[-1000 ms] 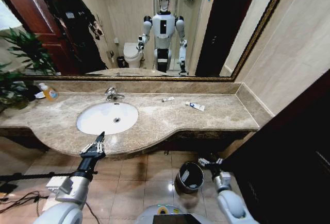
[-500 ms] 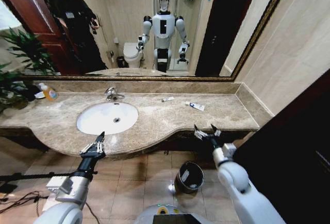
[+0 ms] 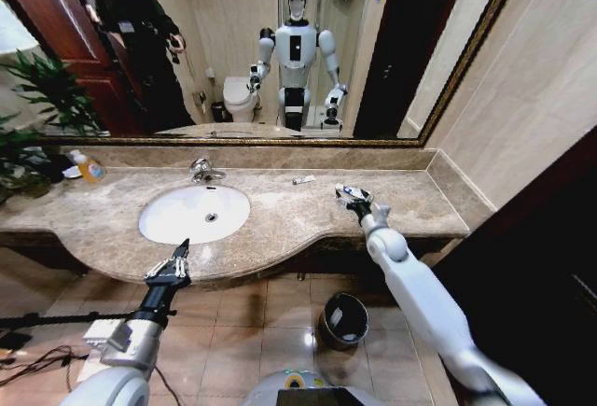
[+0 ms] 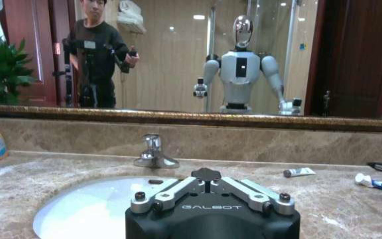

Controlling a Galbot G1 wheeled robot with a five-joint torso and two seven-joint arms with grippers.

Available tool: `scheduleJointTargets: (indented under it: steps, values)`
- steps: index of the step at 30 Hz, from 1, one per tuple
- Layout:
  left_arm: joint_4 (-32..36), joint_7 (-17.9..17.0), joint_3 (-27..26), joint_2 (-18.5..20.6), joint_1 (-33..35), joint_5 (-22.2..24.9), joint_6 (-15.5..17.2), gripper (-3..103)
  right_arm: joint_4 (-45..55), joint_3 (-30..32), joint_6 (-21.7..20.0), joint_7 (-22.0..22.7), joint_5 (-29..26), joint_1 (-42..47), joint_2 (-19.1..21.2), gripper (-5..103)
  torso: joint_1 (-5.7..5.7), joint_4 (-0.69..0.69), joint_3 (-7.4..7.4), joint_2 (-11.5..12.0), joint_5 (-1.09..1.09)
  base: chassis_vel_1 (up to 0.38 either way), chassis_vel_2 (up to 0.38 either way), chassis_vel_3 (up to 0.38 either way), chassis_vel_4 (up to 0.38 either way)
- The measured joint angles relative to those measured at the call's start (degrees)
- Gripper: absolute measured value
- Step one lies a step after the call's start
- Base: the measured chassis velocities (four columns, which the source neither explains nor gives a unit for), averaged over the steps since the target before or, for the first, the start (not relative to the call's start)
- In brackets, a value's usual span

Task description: Pick up the trash from the sink and place it in the trash bin.

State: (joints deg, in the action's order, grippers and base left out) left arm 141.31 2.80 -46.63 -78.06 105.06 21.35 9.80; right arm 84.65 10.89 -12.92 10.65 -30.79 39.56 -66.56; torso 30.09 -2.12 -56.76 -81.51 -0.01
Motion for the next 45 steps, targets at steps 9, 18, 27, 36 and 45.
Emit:
scheduleJointTargets:
  steps: [9, 18, 27, 36, 45]
  values:
    - [0.00, -0.01, 0.00, 0.00, 0.00, 0.00, 0.00, 0, -7.57, -2.89, -2.24, 2.81, -1.29, -5.33, -2.93, 100, -0.01, 0.00, 0.01, 0.00, 0.01, 0.000, 0.000, 0.000, 0.000]
    - [0.00, -0.01, 0.00, 0.00, 0.00, 0.00, 0.00, 0, -10.86, -3.30, -4.10, 2.65, -5.44, -7.26, -3.65, 100, -0.01, 0.01, 0.01, 0.00, 0.01, 0.000, 0.000, 0.000, 0.000]
    - [0.00, -0.01, 0.00, 0.00, 0.00, 0.00, 0.00, 0, -12.68, -3.81, -3.75, 1.79, -5.04, -8.16, -4.78, 77, -0.01, 0.01, 0.01, -0.01, 0.00, 0.000, 0.000, 0.000, 0.000]
    - [0.00, -0.01, 0.00, 0.00, 0.00, 0.00, 0.00, 0, -13.60, -3.92, -3.34, 1.50, -4.10, -8.59, -5.74, 62, -0.01, 0.01, 0.01, -0.01, 0.00, 0.000, 0.000, 0.000, 0.000]
    - [0.00, -0.01, 0.00, 0.00, 0.00, 0.00, 0.00, 0, -14.93, -3.95, -3.13, 1.86, -3.33, -9.34, -6.54, 53, -0.01, 0.01, 0.01, -0.01, 0.01, 0.000, 0.000, 0.000, 0.000]
